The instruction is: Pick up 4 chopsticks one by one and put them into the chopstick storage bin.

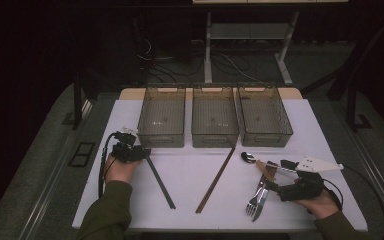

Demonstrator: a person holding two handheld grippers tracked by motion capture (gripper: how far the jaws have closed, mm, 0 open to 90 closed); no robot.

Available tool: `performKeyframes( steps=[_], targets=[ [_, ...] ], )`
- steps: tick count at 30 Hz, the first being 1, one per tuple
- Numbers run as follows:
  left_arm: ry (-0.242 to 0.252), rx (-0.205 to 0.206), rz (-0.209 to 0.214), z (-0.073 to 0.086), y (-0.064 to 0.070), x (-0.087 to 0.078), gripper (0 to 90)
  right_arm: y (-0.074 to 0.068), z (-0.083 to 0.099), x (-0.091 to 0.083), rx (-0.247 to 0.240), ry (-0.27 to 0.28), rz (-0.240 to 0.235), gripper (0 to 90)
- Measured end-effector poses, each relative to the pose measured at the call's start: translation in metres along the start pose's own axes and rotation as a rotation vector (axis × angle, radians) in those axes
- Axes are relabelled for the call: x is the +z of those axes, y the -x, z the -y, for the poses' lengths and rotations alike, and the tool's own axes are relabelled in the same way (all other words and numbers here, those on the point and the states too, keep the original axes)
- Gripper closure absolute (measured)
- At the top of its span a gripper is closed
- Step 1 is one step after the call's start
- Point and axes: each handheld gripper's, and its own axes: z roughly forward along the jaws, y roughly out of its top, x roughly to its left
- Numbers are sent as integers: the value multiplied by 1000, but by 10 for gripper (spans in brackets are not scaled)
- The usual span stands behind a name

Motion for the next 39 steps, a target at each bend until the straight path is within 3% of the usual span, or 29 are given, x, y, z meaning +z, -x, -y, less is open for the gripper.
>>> performKeyframes(
  steps=[5,14,21,39],
  targets=[
    [-12,13,-49,2,2,6,528,0,0,0,0,0,-1,36],
    [-29,25,-52,2,2,12,542,-1,0,-1,0,0,1,36],
    [-30,43,-68,2,2,12,603,-1,1,-1,0,0,2,36],
    [-38,61,-45,2,0,10,693,-1,1,-1,-1,-1,2,36]
  ],
)
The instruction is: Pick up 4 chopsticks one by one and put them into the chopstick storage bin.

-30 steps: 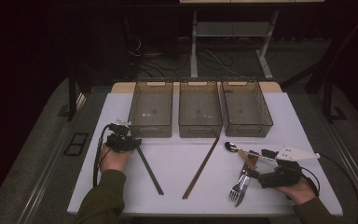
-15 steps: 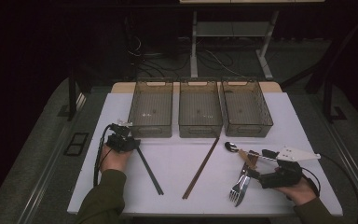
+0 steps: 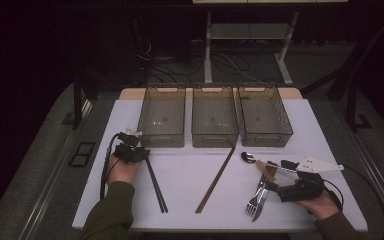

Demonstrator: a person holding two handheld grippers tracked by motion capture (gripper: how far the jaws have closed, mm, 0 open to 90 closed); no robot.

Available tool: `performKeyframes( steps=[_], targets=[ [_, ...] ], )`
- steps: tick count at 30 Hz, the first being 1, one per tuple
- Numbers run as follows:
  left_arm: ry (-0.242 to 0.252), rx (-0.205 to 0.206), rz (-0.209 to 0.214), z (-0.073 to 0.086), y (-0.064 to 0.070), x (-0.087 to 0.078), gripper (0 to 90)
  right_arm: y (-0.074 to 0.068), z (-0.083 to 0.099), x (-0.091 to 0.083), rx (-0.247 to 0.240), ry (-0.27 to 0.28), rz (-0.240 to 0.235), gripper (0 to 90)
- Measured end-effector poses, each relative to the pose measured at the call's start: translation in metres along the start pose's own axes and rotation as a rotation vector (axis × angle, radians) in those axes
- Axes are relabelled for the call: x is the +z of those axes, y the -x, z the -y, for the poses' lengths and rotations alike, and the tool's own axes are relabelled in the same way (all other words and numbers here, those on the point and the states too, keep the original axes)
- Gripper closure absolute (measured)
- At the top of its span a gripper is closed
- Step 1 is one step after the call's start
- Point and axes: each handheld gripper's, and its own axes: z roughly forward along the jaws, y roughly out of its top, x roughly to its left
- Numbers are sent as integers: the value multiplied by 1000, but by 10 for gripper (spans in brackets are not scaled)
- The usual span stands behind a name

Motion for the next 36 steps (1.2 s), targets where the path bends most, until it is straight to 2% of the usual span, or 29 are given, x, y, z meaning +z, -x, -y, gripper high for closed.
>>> performKeyframes(
  steps=[8,18,26,28,36],
  targets=[
    [-8,28,7,0,2,-1,719,0,0,0,0,0,0,36],
    [-19,71,44,-1,9,1,759,0,0,0,0,1,0,37],
    [-26,103,51,-3,15,2,784,0,0,0,-1,0,0,36],
    [-27,113,74,-4,15,3,790,0,0,0,-1,0,0,36],
    [-27,146,108,-5,20,5,807,0,0,0,-1,-1,-1,36]
  ],
)
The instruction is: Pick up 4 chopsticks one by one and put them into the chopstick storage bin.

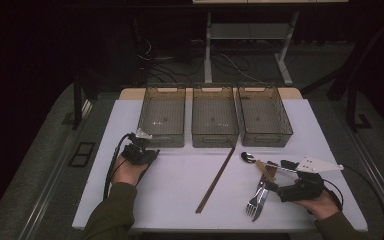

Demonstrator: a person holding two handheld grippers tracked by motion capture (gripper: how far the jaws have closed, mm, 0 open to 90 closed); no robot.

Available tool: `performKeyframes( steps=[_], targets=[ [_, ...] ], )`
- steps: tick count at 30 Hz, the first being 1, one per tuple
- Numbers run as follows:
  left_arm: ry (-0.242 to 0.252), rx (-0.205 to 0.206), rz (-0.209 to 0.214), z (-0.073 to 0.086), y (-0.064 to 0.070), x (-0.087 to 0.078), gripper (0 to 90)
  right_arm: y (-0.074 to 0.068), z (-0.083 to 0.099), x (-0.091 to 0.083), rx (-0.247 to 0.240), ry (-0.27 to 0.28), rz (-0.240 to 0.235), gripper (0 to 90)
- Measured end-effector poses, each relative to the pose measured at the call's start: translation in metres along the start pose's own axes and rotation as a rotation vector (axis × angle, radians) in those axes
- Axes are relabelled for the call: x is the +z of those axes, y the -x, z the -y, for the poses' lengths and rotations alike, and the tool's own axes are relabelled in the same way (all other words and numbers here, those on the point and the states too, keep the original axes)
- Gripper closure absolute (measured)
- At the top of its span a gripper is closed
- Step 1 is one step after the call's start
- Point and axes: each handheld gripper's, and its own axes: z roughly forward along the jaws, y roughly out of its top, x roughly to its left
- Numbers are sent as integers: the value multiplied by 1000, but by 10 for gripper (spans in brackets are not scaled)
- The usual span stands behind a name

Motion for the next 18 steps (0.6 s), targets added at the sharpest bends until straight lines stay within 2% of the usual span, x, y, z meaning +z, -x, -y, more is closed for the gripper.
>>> performKeyframes(
  steps=[6,8,14,18],
  targets=[
    [-1,49,42,-4,10,4,810,0,0,0,0,1,0,36],
    [-4,59,41,-5,12,5,810,0,0,0,-1,0,0,36],
    [-17,120,72,-12,29,10,812,0,0,0,-1,0,0,36],
    [-15,137,102,-14,37,12,812,0,0,0,-2,0,0,36]
  ],
)
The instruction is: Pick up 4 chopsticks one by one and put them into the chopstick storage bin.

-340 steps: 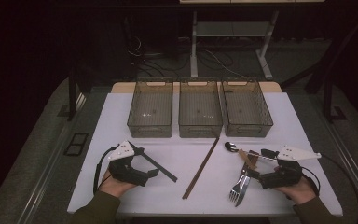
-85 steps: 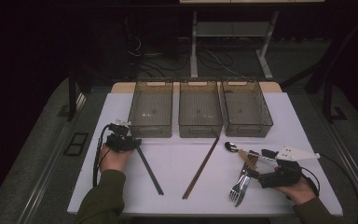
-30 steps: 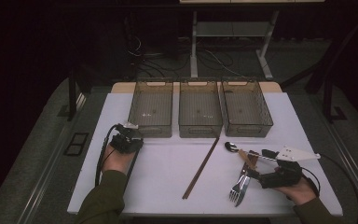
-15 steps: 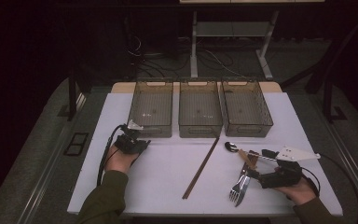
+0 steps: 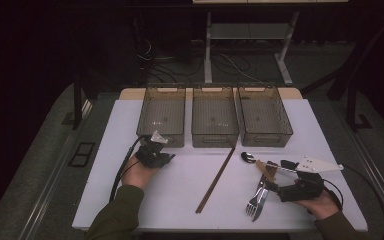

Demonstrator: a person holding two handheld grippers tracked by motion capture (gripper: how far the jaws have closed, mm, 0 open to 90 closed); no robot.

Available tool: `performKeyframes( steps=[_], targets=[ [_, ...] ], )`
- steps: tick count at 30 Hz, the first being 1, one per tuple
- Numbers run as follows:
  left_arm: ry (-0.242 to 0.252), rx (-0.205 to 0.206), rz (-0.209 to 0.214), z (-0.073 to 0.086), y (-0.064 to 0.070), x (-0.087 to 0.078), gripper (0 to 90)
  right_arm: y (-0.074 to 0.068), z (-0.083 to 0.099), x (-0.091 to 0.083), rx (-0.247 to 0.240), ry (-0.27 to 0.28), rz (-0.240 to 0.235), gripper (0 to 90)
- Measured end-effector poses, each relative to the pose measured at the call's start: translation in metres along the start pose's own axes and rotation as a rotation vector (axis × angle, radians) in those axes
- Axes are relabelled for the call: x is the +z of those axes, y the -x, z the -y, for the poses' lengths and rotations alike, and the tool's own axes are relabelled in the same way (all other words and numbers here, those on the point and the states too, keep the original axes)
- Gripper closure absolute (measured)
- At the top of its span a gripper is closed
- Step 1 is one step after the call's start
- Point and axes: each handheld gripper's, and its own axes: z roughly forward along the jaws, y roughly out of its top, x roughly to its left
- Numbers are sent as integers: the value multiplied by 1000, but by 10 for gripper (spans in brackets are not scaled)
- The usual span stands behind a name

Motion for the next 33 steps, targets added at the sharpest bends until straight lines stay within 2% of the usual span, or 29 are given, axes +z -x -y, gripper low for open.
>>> performKeyframes(
  steps=[2,3,7,10,14,19,23,24,25,27,32,33],
  targets=[
    [3,3,10,-1,2,1,812,0,0,0,0,0,0,36],
    [6,18,21,-2,4,2,812,0,0,0,0,0,0,36],
    [16,16,23,-1,6,3,804,0,0,0,0,0,0,36],
    [20,24,21,-1,4,1,751,0,0,0,-2,0,1,36],
    [84,7,43,2,1,-9,687,0,0,0,1,1,-1,36],
    [115,-9,64,8,-2,-19,602,0,0,-1,2,10,-3,36],
    [153,-4,77,18,-5,-31,568,2,0,0,1,8,-8,36],
    [178,-31,98,23,-6,-36,543,3,1,1,-3,5,-13,36],
    [178,-31,98,23,-6,-36,531,3,1,1,-3,3,-19,36],
    [208,-40,118,29,-9,-43,503,3,1,4,-2,2,-37,36],
    [227,-40,131,41,-7,-51,460,-1,3,9,-9,-13,-61,36],
    [229,-35,134,43,-7,-53,429,-3,5,11,-15,-24,-70,36]
  ],
)
